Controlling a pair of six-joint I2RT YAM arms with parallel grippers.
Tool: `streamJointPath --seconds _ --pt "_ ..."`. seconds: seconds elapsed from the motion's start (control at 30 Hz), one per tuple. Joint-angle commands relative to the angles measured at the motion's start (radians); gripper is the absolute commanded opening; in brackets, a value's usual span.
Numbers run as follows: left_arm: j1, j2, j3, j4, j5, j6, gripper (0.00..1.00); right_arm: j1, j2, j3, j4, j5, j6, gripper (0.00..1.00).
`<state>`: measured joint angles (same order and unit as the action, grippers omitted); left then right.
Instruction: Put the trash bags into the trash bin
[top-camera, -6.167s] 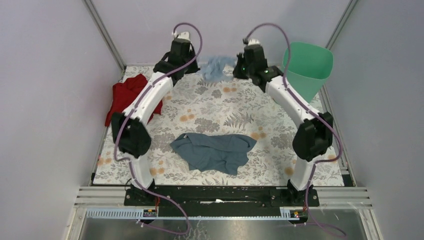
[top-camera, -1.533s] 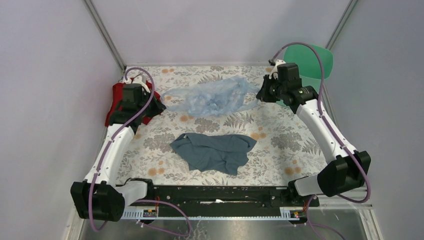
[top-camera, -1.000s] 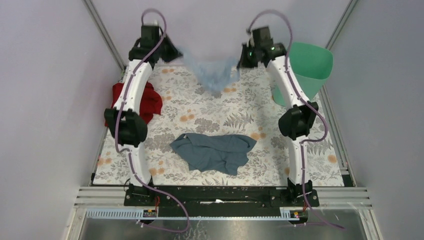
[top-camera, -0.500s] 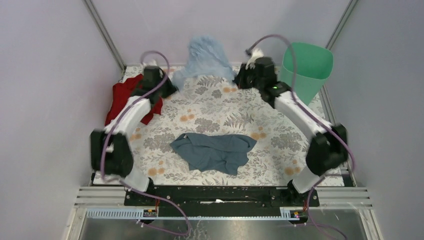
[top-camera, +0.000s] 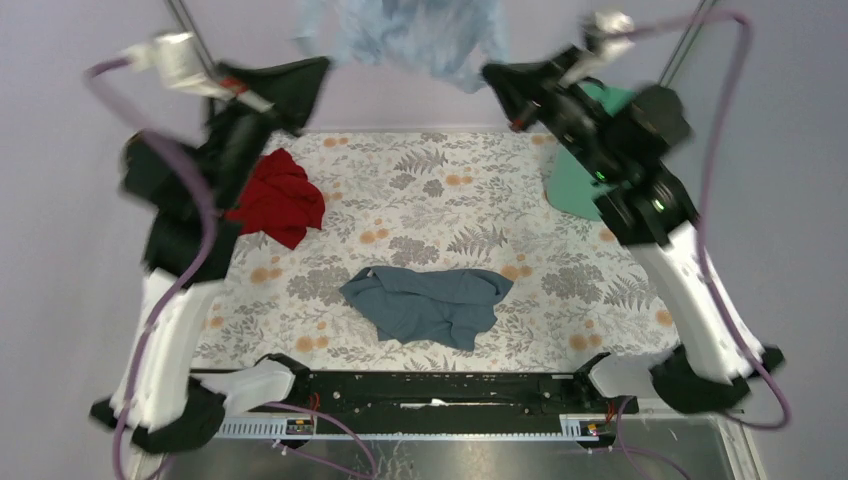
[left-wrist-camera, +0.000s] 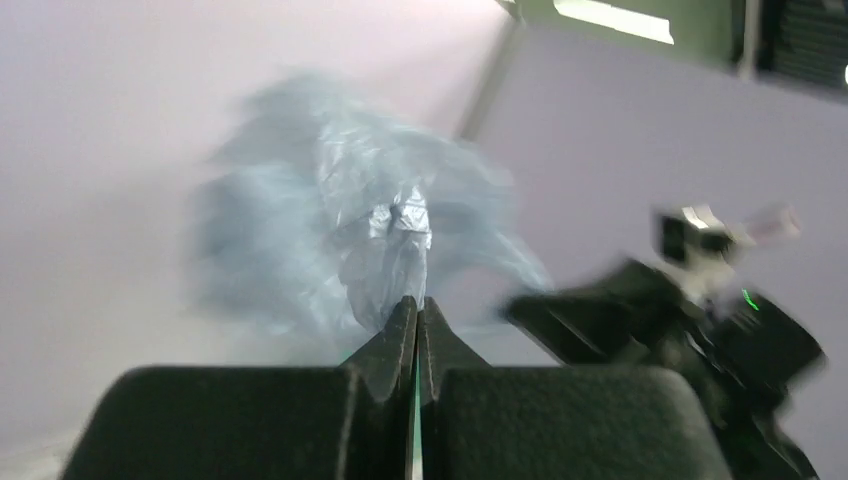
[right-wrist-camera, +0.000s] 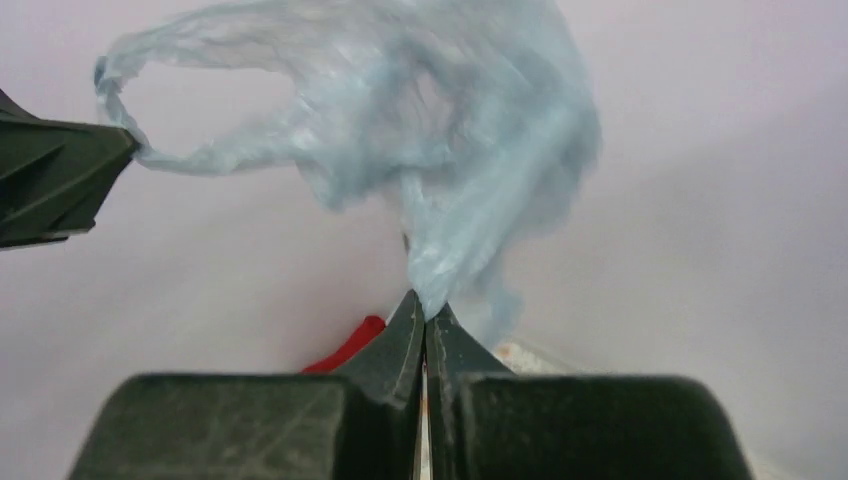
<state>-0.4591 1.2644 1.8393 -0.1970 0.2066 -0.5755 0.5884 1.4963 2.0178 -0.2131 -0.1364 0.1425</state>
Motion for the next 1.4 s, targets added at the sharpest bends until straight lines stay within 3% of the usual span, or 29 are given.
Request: streamJointPath --seconds 0.0,0.13,0.2,0.27,0.37,0.53,0.6,0.67,0.77,0.87,1.0,1.13,1.2,1.37 --pt "0.071 -0.028 -0.425 -0.055 -0.299 -0.004 0.0 -0.007 -0.109 -0.495 0.268 0.079 -0.032 0.0" --pt "0.219 0.103 -0.724 -0.186 -0.172 -0.082 0.0 -0.009 0.086 -0.649 0.056 0.078 -0.017 0.0" --pt "0.24 0.093 -0.837 -0.123 -0.184 -0.066 0.0 -0.008 0.087 -0.752 0.109 0.085 0.034 0.0" --pt "0.242 0.057 -0.849 -0.066 -0.143 -0.078 0.0 -0.008 0.049 -0.786 0.153 0.084 0.048 0.0" --pt "0.207 0.065 -0.607 -0.079 -0.03 -0.069 0.0 -0.008 0.066 -0.503 0.041 0.098 0.0 0.0" --pt "0.061 0.11 -0.063 -0.102 -0.011 -0.005 0.0 0.003 0.181 0.11 -0.185 0.082 -0.048 0.0" --pt "0.019 0.084 0.048 -0.053 0.012 0.033 0.0 0.03 0.17 0.222 -0.219 0.077 -0.088 0.0" --pt "-0.02 0.007 -0.023 0.033 -0.031 0.072 0.0 0.066 0.045 0.094 -0.117 0.08 -0.126 0.0" --pt "-0.026 -0.117 -0.293 0.11 -0.211 0.078 0.0 0.07 -0.133 -0.288 0.138 0.115 -0.113 0.0" --pt "-0.003 -0.078 -0.494 -0.047 -0.383 0.04 0.0 0.063 -0.125 -0.559 0.205 0.195 -0.118 0.0" --pt "0.085 0.037 -0.758 -0.146 -0.256 -0.02 0.0 0.06 0.036 -0.73 0.095 0.165 -0.085 0.0" --pt "0.088 -0.064 -0.869 -0.054 -0.212 -0.027 0.0 0.061 -0.02 -0.834 0.159 0.104 -0.012 0.0" --pt "0.088 -0.073 -0.764 -0.065 -0.156 -0.007 0.0 0.061 -0.034 -0.708 0.103 0.119 -0.028 0.0" --pt "0.084 0.01 -0.17 -0.125 -0.023 0.028 0.0 0.063 0.048 -0.161 -0.092 0.105 -0.099 0.0"
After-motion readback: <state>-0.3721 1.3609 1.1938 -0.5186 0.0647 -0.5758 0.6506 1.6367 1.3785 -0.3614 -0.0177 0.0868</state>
